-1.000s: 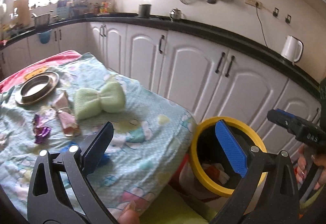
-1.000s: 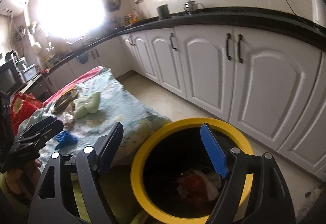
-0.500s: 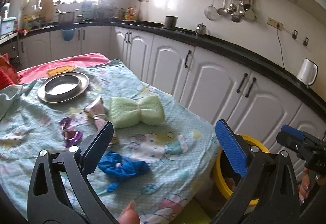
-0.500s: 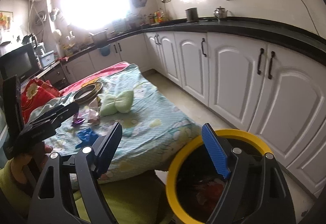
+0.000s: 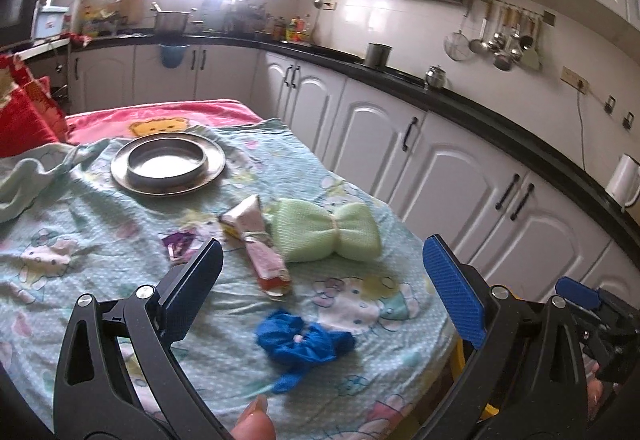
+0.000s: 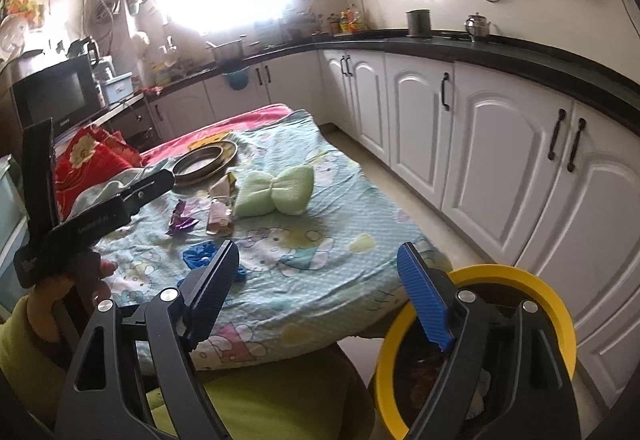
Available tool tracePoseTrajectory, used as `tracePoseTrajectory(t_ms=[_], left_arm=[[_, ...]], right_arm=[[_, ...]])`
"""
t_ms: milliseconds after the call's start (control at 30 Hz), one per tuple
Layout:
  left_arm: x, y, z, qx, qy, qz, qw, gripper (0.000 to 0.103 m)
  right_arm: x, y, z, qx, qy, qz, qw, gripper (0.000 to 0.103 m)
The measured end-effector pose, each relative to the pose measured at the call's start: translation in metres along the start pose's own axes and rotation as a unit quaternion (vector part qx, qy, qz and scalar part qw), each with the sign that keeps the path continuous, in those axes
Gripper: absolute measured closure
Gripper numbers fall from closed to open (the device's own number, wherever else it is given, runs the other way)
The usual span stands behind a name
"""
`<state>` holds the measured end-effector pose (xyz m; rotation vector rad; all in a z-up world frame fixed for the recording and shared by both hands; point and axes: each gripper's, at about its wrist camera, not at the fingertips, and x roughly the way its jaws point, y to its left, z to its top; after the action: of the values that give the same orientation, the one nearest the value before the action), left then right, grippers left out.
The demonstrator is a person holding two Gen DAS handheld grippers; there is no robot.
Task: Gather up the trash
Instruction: 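Move both tools back over the bed toward the purple wrapper and pink packet, then close the left tool on the purple wrapper while the right grasps the pink-white packet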
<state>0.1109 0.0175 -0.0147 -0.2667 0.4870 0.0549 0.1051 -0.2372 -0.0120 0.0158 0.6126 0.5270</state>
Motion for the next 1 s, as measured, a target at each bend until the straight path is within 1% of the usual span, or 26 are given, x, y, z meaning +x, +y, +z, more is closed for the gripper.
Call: tracePoseTrajectory(t_ms=[400, 500, 733, 800, 867, 900, 967, 1000], left_arm=[[0.007, 0.044, 0.002, -0.036, 0.006, 0.046, 0.9983, 0.011], [0.009, 0.058, 0.002, -0.045, 0.009, 0.068, 0.9967, 0.011], [0.014, 0.096, 0.001, -0.084, 0.026, 0.098, 0.9913, 0.011], [0.016, 0.105, 0.000, -0.092, 0.030, 0.101, 0.9902, 0.014], [0.018, 0.111, -0.002, -0.097, 0.035, 0.103, 0.9894, 0.020], [0.020, 0.116, -0.003, -0.104, 0.039, 0.101, 0.9886, 0.021], [0.023, 0.122, -0.005, -0.115, 0.046, 0.096, 0.9877, 0.028], [0.024, 0.124, -0.006, -0.118, 0.048, 0.095, 0.9873, 0.030]], right_arm=[[0.037, 0.043, 0.012, -0.048, 0.017, 0.036, 0.998, 0.024], [0.048, 0.053, 0.014, -0.062, 0.023, 0.049, 0.997, 0.024], [0.075, 0.070, 0.021, -0.078, 0.037, 0.071, 0.994, 0.025], [0.085, 0.076, 0.024, -0.087, 0.041, 0.076, 0.993, 0.026], [0.094, 0.081, 0.025, -0.090, 0.047, 0.083, 0.991, 0.029], [0.101, 0.084, 0.026, -0.091, 0.051, 0.090, 0.990, 0.030], [0.111, 0.088, 0.028, -0.092, 0.060, 0.097, 0.989, 0.033], [0.119, 0.090, 0.029, -0.092, 0.067, 0.104, 0.988, 0.034]])
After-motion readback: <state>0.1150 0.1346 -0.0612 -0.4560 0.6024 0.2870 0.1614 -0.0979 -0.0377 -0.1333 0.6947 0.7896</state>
